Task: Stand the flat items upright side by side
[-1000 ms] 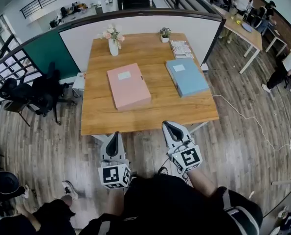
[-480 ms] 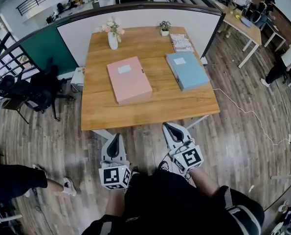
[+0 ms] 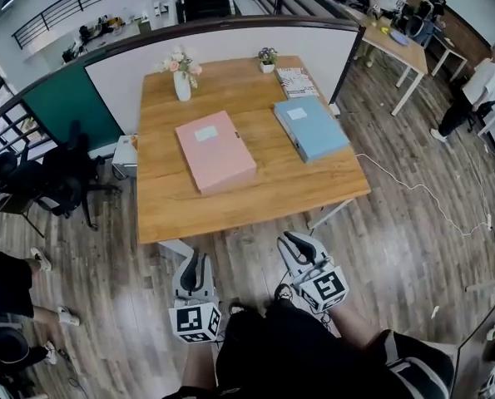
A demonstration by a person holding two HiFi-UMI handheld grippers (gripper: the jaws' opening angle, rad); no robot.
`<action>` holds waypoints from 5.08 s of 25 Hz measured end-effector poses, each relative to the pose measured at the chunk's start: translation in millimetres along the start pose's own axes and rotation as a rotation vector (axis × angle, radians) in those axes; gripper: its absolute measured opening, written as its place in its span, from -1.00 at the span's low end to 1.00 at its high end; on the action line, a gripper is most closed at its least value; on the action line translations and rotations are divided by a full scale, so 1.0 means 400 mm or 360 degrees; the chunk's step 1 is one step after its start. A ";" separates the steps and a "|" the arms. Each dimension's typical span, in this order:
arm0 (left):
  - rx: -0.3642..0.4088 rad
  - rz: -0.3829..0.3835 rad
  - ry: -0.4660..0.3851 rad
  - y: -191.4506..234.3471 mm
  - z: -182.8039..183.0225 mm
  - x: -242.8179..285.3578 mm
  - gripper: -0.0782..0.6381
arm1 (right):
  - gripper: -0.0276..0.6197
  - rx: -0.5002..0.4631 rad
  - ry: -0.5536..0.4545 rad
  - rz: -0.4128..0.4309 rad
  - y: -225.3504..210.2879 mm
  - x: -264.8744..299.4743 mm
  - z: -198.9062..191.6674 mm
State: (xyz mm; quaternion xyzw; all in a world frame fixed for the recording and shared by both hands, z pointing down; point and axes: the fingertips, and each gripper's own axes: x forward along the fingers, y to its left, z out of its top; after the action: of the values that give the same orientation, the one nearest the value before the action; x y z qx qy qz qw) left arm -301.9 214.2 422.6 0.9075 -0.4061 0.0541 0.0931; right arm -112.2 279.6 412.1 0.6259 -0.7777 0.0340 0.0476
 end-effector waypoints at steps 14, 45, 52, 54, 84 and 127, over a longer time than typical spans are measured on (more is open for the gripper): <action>-0.0125 -0.0110 0.0045 0.123 -0.066 -0.036 -0.19 | -0.35 0.0002 0.0113 -0.0097 0.092 0.002 -0.038; -0.0389 -0.0001 0.0320 0.213 -0.058 0.450 -0.05 | -0.09 0.0460 0.0281 0.0208 -0.337 0.342 -0.136; -0.0409 0.0057 0.0441 0.246 -0.085 0.513 -0.05 | -0.07 0.0616 0.0471 0.0323 -0.397 0.405 -0.208; -0.0407 0.0063 0.0470 0.260 -0.094 0.537 -0.05 | -0.07 0.0572 0.0537 0.0331 -0.406 0.427 -0.229; -0.0700 -0.0345 0.0854 0.553 -0.269 0.940 0.06 | -0.05 0.0572 0.1038 0.0152 -0.464 0.879 -0.380; -0.0835 -0.0212 0.1062 0.541 -0.396 1.067 0.07 | 0.03 0.0657 0.1317 0.0401 -0.469 1.019 -0.535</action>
State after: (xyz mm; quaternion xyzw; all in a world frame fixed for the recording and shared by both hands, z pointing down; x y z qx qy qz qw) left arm -183.6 -203.6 678.6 0.8101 -0.2944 0.2335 0.4501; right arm -8.4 -132.0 670.9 0.4572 -0.7403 0.4395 0.2233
